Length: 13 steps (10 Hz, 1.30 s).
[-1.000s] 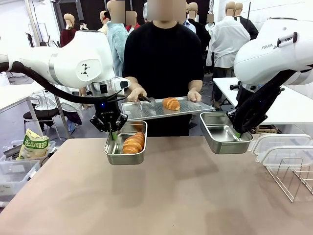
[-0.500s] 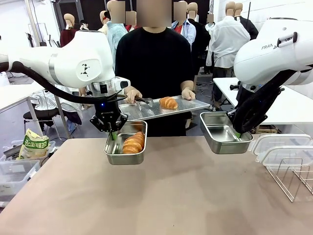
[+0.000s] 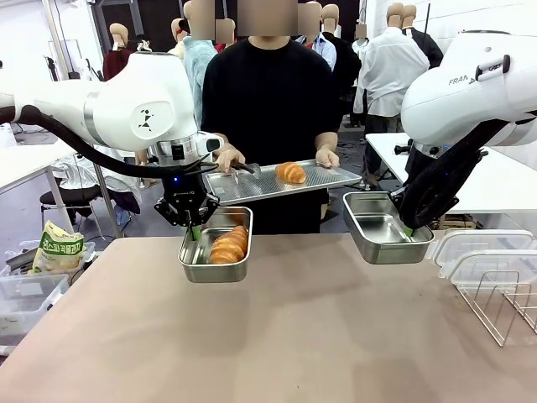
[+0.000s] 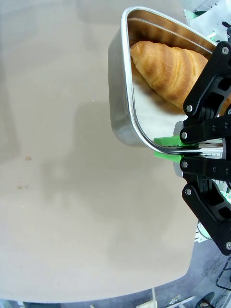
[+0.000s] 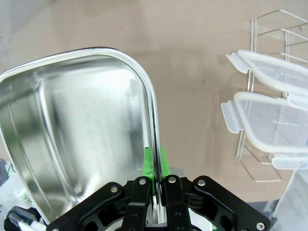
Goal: Place the bread in airtight containers.
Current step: Once an object is inside an Airtight Container , place the container in the center of the table.
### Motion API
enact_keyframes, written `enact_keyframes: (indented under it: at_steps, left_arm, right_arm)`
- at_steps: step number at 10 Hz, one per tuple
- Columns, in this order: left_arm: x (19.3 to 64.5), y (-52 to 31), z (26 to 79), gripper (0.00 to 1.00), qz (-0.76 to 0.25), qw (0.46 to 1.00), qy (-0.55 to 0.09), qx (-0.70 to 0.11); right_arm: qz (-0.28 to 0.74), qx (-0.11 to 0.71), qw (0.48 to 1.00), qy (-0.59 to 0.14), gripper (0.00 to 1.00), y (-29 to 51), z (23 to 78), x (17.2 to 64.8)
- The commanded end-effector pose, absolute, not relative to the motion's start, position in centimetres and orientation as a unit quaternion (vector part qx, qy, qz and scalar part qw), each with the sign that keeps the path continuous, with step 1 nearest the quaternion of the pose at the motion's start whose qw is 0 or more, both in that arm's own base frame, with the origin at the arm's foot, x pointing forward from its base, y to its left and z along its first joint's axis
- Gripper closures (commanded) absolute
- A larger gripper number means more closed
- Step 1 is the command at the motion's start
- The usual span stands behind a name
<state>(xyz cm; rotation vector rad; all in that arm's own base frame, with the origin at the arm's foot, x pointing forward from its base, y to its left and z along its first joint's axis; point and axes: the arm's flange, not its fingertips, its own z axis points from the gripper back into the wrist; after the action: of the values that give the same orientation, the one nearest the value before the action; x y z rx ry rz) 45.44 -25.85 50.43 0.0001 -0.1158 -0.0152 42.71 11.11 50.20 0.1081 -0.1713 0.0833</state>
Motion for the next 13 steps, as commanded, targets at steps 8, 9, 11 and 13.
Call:
enact_keyframes:
  at_steps: [8,9,11,13]
  left_arm:
    - [50.5,-18.1,40.2,1.00,-0.036,0.997,-0.057,-0.023]
    - [51.1,-17.3,39.3,1.00,-0.041,0.997,-0.057,-0.041]
    - [52.1,-16.2,37.7,1.00,-0.043,0.996,-0.045,-0.059]
    - [52.5,-16.4,37.3,1.00,-0.035,0.997,-0.050,-0.050]
  right_arm:
    - [0.040,0.055,0.994,-0.089,1.00,11.0,50.5,42.7]
    - [0.040,0.055,0.994,-0.089,1.00,11.0,50.5,42.7]
    - [0.040,0.055,0.994,-0.089,1.00,11.0,50.5,42.7]
    - [0.040,0.055,0.994,-0.089,1.00,11.0,50.5,42.7]
